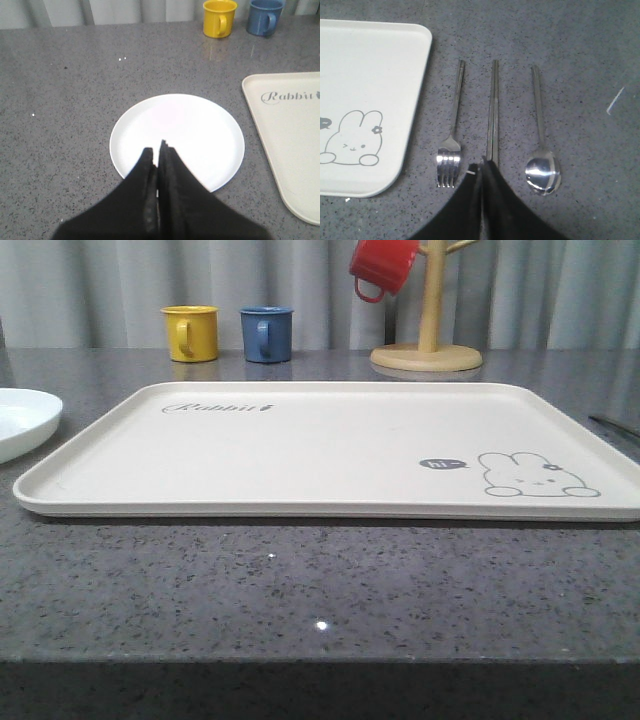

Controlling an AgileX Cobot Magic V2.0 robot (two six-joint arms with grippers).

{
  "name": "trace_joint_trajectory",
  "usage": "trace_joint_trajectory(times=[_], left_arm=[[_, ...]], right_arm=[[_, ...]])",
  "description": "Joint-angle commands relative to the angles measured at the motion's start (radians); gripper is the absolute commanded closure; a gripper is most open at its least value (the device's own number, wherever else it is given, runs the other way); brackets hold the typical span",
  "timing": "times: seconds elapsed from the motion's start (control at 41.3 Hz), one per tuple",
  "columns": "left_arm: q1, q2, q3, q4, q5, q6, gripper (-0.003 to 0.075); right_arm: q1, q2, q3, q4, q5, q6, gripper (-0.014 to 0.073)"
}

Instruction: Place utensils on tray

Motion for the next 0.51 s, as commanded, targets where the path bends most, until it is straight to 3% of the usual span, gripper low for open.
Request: trace_joint_trajectory(times=[0.0, 0.048, 0.121, 0.194, 0.242, 0.484], left_arm=[[0.001, 0.043, -0.032, 0.0, -0.058, -0.001, 0.0683], [0.001, 0.059, -0.032, 0.0, -0.046, -0.001, 0.0617], [0.001, 0.087, -0.034, 0.002, -0.035, 0.001, 0.0445], [0.001, 0.114, -0.034, 0.002, -0.035, 0.001, 0.0304], [0.001, 0.137, -0.039, 0.002, -0.027, 0.001, 0.0252], [0.001, 0.332, -0.147, 0.01, 0.116, 0.001, 0.0247]], right_arm=[[-0.008, 0.021, -0.023, -0.01, -0.062, 0.002, 0.034], [-0.008, 0.021, -0.023, -0.01, -0.062, 0.002, 0.0256], [-0.008, 0.021, -0.023, -0.01, -0.062, 0.002, 0.0164], [-0.008, 0.021, -0.023, -0.01, -0.061, 0.002, 0.0148], [-0.008, 0.021, -0.023, -0.01, -0.061, 0.002, 0.0153], [-0.008, 0.021, -0.023, -0.01, -0.061, 0.002, 0.0153]])
